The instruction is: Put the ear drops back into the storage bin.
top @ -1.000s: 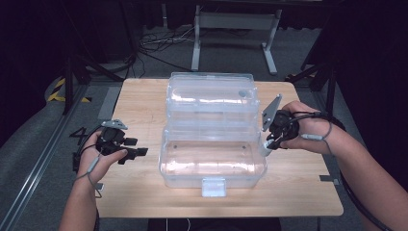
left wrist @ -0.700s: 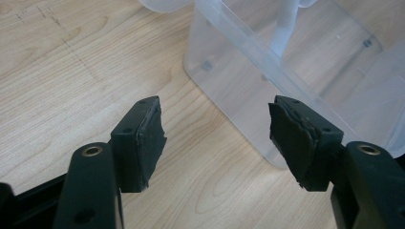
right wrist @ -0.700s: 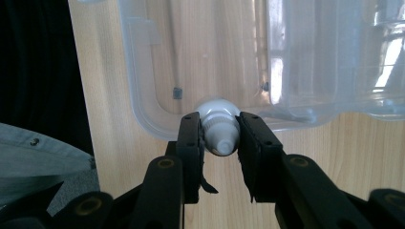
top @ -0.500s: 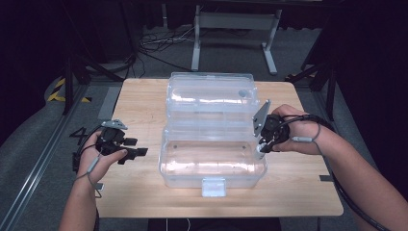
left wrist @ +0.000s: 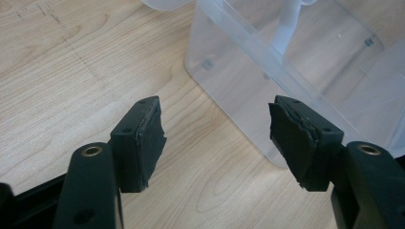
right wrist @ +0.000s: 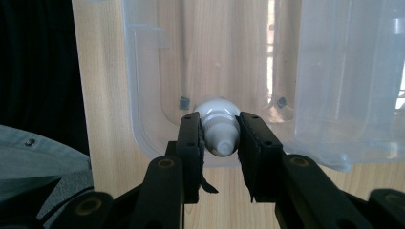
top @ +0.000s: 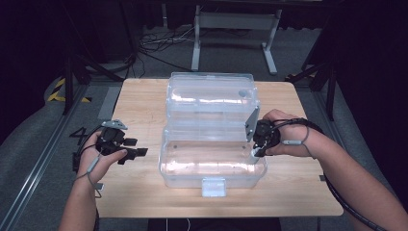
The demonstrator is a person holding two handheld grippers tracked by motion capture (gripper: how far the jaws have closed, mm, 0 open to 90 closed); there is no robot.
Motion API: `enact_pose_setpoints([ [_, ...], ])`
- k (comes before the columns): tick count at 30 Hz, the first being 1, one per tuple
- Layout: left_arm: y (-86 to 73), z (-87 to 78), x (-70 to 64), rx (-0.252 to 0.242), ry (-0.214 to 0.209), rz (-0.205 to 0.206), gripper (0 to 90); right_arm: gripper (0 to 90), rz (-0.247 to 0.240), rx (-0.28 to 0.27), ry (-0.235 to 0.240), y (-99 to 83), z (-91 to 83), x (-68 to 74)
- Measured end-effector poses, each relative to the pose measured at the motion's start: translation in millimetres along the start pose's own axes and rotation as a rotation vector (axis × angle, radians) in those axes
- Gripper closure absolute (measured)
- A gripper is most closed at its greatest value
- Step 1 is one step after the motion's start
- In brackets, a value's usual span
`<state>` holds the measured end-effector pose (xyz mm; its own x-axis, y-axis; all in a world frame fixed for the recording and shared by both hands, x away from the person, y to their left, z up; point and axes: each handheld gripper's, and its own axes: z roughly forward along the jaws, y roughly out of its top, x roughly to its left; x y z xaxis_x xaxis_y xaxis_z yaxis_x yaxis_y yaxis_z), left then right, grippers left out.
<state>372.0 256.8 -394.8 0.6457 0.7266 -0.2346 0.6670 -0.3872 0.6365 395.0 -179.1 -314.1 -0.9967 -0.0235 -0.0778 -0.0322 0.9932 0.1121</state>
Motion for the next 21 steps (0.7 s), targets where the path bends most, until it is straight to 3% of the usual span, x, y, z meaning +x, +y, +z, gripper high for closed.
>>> enact_pose_setpoints([
  [21, -0.9, 0.2, 1.2, 0.004, 0.000, -0.002, 35.5, 71.3, -0.011, 0.043, 0.054, 8.1, 30.9, 1.8],
])
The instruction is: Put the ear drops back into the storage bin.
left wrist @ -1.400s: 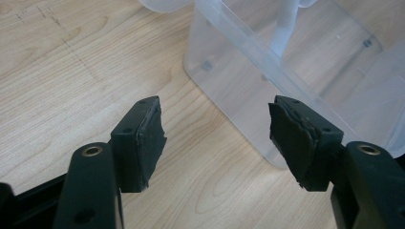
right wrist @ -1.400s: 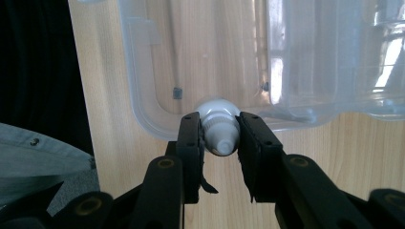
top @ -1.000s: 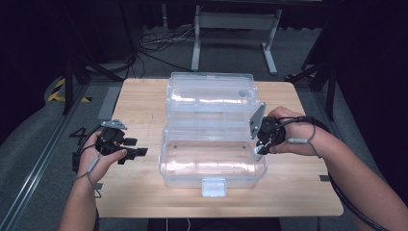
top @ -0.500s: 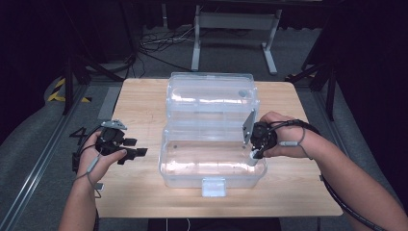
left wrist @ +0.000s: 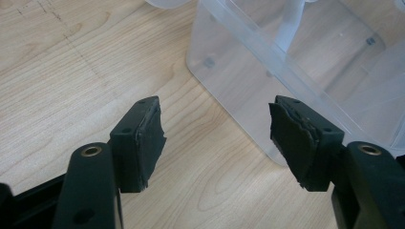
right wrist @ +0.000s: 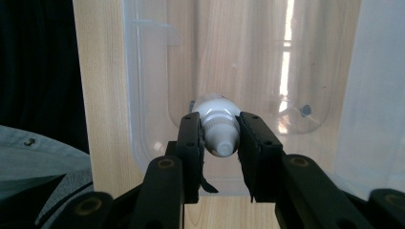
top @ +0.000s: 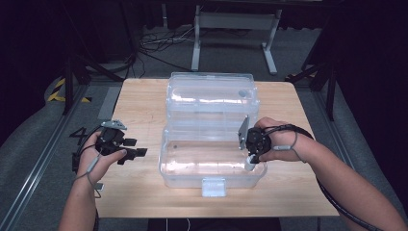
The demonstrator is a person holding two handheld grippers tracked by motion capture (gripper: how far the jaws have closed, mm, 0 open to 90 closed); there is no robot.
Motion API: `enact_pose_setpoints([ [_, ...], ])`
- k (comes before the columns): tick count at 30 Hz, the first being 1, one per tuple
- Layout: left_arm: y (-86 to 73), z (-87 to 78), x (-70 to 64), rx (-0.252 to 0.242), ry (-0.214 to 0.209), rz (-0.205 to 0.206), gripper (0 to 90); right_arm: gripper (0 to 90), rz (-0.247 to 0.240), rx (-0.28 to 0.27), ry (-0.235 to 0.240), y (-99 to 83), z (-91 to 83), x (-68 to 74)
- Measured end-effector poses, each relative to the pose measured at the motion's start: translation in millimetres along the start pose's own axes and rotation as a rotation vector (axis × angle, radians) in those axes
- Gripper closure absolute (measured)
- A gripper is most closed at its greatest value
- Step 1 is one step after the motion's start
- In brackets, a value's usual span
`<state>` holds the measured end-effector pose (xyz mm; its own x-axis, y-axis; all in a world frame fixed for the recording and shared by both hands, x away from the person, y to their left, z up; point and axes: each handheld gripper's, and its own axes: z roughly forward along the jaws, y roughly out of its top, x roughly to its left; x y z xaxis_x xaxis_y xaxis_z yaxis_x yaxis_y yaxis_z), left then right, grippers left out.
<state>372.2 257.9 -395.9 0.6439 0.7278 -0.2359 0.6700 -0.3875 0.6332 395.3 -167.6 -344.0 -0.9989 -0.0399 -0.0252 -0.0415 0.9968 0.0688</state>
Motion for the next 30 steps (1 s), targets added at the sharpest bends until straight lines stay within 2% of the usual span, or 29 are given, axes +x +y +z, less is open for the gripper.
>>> enact_pose_setpoints([
  [21, -0.2, 0.6, 1.0, 0.001, -0.001, -0.001, 35.4, 71.3, -0.002, 0.052, 0.056, -1.1, 39.1, 1.8],
  [30, -0.5, 1.6, 1.6, 0.005, -0.003, -0.001, 35.4, 71.3, -0.003, 0.062, 0.062, -0.9, 45.6, 3.5],
])
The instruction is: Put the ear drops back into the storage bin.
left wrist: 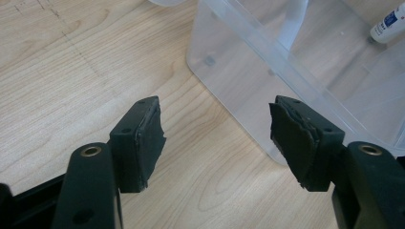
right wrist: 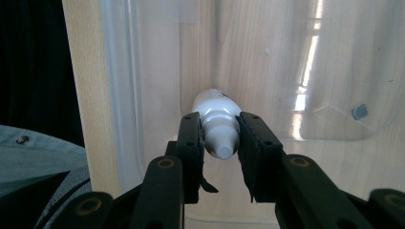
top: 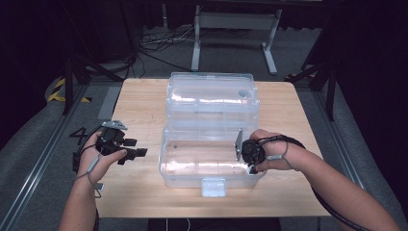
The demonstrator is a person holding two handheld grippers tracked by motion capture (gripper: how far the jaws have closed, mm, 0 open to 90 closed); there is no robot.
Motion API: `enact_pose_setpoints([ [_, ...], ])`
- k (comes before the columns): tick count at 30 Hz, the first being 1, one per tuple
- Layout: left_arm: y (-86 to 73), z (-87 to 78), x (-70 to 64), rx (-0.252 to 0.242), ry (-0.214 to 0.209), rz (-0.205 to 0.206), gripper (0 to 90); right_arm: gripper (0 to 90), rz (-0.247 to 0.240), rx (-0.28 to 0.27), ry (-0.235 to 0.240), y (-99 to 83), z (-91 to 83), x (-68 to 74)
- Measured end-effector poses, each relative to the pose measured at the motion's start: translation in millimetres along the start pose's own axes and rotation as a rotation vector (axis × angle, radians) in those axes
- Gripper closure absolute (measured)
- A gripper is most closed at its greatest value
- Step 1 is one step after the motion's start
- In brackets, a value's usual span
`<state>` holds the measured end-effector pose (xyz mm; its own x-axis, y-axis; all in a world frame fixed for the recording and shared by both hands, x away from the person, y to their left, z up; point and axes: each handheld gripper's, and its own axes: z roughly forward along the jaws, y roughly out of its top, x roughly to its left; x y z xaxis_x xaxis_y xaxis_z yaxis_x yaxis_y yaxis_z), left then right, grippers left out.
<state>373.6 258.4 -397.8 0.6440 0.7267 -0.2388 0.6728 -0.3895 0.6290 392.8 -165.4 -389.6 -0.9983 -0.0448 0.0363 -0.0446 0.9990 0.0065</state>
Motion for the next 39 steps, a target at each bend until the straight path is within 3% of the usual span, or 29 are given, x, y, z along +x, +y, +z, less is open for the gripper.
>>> enact_pose_setpoints([
  [14, -0.4, -0.2, 0.9, 0.001, 0.001, 0.002, 35.3, 69.7, 0.002, 0.018, -0.001, 0.2, 6.4, -0.1],
  [21, -0.2, -0.7, 0.5, -0.002, 0.001, 0.000, 35.3, 66.1, 0.006, 0.005, -0.017, -0.2, -1.1, 2.6],
  [33, 3.5, -2.8, -3.0, -0.009, -0.004, 0.004, 35.8, 65.4, 0.029, -0.120, -0.058, 0.9, -46.7, 20.8],
  [39, 6.2, -3.2, -4.5, -0.013, -0.005, 0.015, 35.9, 63.5, 0.034, -0.158, -0.025, 6.1, -44.7, 30.4],
])
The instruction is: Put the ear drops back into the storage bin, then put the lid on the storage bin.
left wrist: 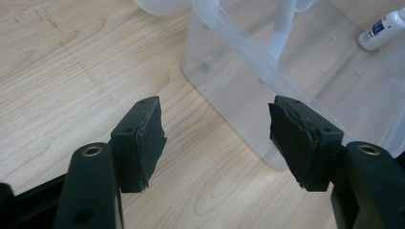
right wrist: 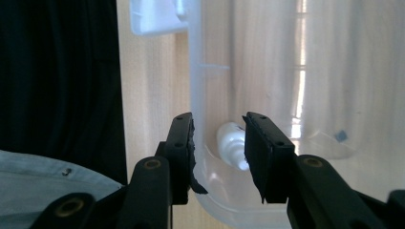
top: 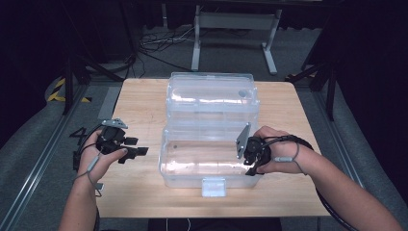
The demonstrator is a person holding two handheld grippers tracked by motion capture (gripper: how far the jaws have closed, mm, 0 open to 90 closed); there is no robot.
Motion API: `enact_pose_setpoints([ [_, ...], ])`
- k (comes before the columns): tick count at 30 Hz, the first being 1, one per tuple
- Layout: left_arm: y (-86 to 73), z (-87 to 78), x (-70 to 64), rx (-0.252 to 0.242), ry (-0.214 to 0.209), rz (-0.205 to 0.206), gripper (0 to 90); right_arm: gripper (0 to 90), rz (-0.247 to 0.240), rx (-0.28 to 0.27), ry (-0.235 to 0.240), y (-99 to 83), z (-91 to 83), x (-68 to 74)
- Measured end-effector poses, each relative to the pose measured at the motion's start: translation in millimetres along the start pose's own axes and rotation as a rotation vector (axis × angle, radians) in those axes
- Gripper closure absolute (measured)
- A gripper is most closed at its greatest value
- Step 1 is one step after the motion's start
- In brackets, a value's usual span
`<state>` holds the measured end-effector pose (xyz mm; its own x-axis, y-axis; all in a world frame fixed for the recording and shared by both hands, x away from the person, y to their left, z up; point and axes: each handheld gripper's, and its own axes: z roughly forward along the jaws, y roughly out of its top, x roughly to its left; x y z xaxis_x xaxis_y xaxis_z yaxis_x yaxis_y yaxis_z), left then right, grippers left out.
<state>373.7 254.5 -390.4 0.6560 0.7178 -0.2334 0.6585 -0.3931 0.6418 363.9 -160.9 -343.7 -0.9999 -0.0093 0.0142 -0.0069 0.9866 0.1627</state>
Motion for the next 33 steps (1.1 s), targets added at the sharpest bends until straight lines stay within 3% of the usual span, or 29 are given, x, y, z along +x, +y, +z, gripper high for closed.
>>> enact_pose_setpoints([
  [8, 6.4, 0.2, -5.2, -0.024, -0.012, 0.026, 35.8, 67.4, 0.016, -0.115, 0.000, 0.7, 26.9, 6.0],
  [12, 9.5, 1.7, -10.1, -0.023, -0.014, 0.034, 35.8, 70.4, 0.037, -0.140, -0.011, -1.0, 38.3, 8.7],
  [18, 19.1, -8.2, -23.1, -0.079, -0.015, 0.015, 30.3, 74.0, 0.032, -0.126, -0.019, -3.5, 56.7, 7.7],
  [20, 22.6, -11.3, -28.1, -0.103, 0.001, 0.029, 29.7, 76.2, 0.040, -0.126, -0.012, -3.6, 58.2, 8.2],
  [21, 25.5, -12.1, -31.7, -0.113, 0.009, 0.035, 28.1, 81.5, 0.044, -0.120, -0.005, -3.5, 59.6, 9.8],
  [24, 30.6, -13.2, -35.2, -0.129, 0.008, 0.042, 27.9, 82.9, 0.031, -0.119, -0.022, -3.6, 60.3, 11.9],
  [28, 44.9, -13.4, -41.8, -0.147, 0.007, 0.089, 28.1, 83.4, 0.042, -0.116, -0.056, -3.0, 60.5, 16.8],
  [33, 71.3, -12.0, -50.4, -0.160, -0.019, 0.133, 28.8, 82.9, 0.076, -0.150, -0.051, -6.9, 60.8, 16.8],
])
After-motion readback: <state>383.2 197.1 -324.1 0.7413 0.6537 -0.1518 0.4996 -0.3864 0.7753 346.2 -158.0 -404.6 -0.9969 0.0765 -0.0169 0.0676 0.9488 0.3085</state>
